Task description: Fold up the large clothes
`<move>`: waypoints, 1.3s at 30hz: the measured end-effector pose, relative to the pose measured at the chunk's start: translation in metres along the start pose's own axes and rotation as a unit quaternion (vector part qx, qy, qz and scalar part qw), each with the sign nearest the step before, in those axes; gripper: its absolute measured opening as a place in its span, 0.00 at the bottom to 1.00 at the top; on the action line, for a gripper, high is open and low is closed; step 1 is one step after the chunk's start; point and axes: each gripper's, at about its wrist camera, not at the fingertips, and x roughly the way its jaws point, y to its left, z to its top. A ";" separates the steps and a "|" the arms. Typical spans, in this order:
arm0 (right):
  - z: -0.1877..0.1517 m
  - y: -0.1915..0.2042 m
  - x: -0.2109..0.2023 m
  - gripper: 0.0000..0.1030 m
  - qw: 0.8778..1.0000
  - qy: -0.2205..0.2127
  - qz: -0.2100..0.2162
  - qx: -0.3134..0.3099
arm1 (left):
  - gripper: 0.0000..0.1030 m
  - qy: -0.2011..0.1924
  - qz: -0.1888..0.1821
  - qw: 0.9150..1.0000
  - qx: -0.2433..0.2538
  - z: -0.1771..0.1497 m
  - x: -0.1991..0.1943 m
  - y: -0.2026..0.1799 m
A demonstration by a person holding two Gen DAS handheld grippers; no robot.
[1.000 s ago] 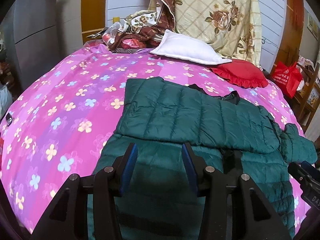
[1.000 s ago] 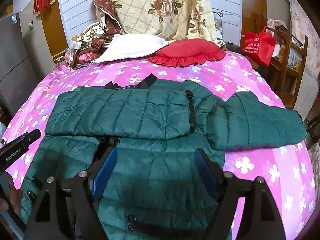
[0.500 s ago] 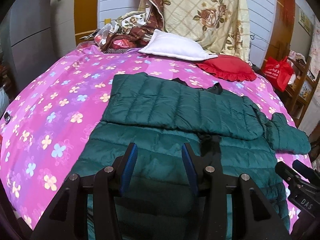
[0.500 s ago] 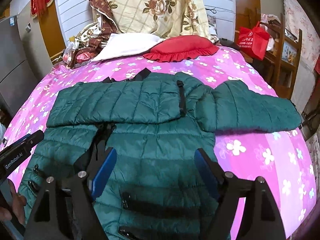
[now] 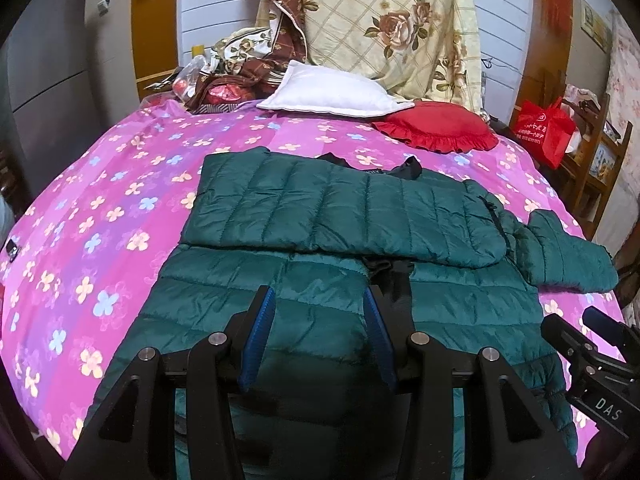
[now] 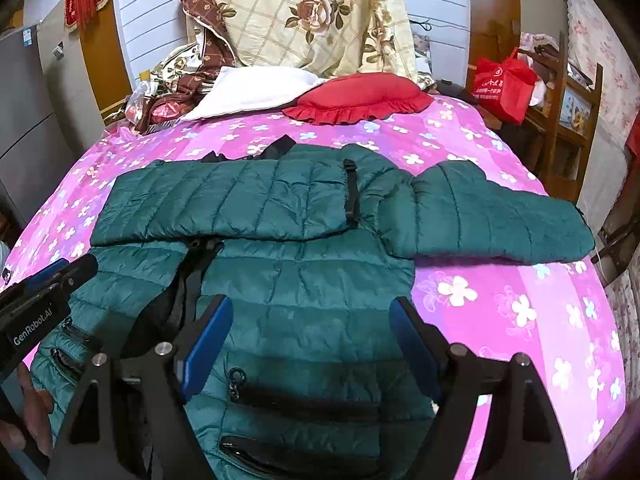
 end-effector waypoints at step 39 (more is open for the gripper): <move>0.036 -0.131 0.056 0.83 0.994 0.006 -0.084 0.068 | 0.25 0.004 -0.027 1.000 -0.005 0.038 0.046 -0.038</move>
